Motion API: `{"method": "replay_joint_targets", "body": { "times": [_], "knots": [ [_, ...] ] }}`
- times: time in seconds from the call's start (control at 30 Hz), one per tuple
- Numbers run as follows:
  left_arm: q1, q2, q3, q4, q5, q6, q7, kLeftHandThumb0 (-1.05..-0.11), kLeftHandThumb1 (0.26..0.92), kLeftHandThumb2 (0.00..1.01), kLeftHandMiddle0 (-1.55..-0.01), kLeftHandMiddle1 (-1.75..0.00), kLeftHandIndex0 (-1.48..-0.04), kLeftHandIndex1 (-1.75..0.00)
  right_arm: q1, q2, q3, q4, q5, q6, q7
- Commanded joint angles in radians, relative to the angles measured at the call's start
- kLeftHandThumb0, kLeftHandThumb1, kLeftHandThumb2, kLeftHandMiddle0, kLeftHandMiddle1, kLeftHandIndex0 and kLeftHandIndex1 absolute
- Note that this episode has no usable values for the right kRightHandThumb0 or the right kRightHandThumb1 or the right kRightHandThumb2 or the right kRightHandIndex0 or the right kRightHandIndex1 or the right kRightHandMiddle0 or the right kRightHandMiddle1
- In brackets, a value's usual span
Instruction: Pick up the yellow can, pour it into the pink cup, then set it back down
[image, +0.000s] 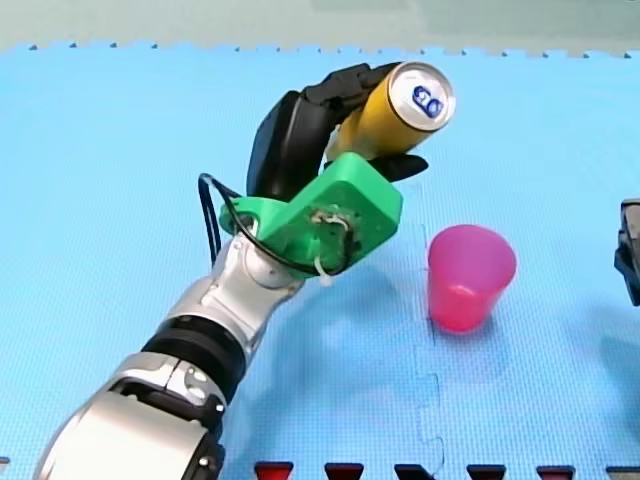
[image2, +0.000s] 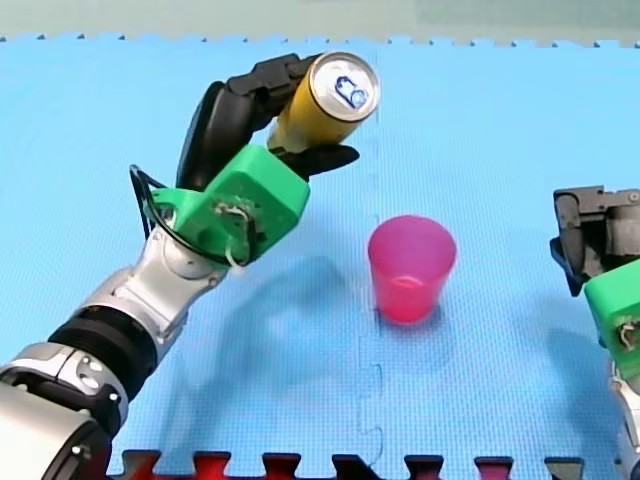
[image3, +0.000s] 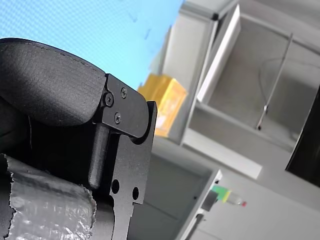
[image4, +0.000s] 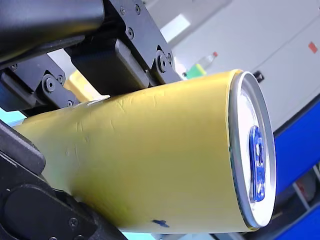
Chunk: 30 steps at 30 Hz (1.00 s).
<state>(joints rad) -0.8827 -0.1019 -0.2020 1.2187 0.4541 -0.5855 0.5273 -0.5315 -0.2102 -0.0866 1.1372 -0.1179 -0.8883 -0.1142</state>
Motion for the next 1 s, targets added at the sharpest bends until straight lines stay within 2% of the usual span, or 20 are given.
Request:
{"method": "replay_joint_targets", "body": {
  "times": [0.0, 0.13, 0.37, 0.67, 0.77, 0.9, 0.97],
  "knots": [
    [-0.033, 0.0, -0.027, 0.006, 0.024, 0.017, 0.036, -0.384, 0.78, 0.0, -1.36, 0.0, -1.23, 0.0, 0.0, -0.002, 0.0, -0.004, 0.001, 0.006, -0.004],
    [-0.054, 0.0, -0.071, 0.022, 0.07, 0.021, 0.099, -0.388, 0.775, 0.0, -1.37, -0.01, -1.24, 0.0, 0.002, 0.001, 0.002, -0.009, -0.002, 0.012, -0.01],
    [-0.083, 0.017, -0.223, 0.06, 0.254, 0.071, 0.308, -0.41, 0.779, 0.0, -1.45, -0.04, -1.26, -0.01, 0.006, 0.008, 0.002, -0.025, -0.005, 0.039, -0.026],
    [-0.101, 0.03, -0.308, 0.071, 0.325, 0.099, 0.382, -0.404, 0.788, 0.0, -1.41, -0.01, -1.24, 0.0, 0.009, 0.017, 0.007, -0.036, -0.006, 0.054, -0.038],
    [-0.104, 0.031, -0.329, 0.071, 0.338, 0.106, 0.401, -0.398, 0.79, 0.0, -1.41, -0.01, -1.24, 0.0, 0.009, 0.023, 0.002, -0.037, 0.006, 0.054, -0.031],
    [-0.109, 0.038, -0.373, 0.071, 0.373, 0.113, 0.435, -0.396, 0.793, 0.0, -1.4, -0.01, -1.24, 0.0, 0.006, 0.032, -0.015, -0.037, 0.046, 0.056, 0.013],
    [-0.113, 0.045, -0.399, 0.071, 0.398, 0.118, 0.458, -0.394, 0.794, 0.0, -1.41, -0.01, -1.24, 0.0, 0.006, 0.034, -0.02, -0.037, 0.058, 0.056, 0.026]
  ]
}}
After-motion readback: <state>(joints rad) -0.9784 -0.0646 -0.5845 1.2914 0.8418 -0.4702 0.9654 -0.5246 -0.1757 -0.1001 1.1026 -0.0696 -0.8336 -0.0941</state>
